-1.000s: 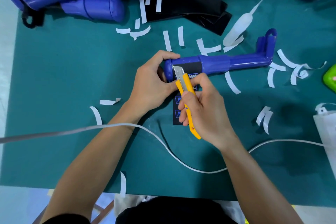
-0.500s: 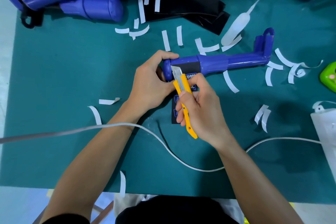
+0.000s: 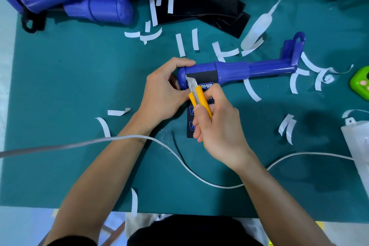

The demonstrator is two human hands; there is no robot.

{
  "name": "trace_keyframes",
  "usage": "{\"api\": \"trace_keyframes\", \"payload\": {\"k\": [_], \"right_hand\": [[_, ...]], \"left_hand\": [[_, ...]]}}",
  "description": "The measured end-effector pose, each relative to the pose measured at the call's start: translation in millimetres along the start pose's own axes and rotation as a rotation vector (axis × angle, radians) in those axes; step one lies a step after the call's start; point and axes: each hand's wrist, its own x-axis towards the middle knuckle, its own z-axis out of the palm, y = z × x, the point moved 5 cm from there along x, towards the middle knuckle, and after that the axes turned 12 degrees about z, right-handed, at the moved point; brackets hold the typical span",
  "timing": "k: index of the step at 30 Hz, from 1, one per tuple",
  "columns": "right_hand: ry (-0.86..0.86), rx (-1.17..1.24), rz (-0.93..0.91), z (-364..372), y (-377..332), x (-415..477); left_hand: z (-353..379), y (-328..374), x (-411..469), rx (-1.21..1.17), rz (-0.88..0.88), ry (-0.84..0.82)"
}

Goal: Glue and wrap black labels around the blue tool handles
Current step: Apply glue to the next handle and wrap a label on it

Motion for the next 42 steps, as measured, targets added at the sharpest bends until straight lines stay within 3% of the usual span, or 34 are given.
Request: {"api": "trace_keyframes", "payload": {"k": [20,42], "right_hand": [[0.043,0.069,-0.020,-0.4,-3.8,2.7],[-0.057,0.083,0.034,-5.7,-3.4,1.1]], "left_hand": [[0.6,0.2,1.8,-0.001,-0.005,0.020],[0.4,-3.1,-0.1,-0.052,-0.008,0.027]]}}
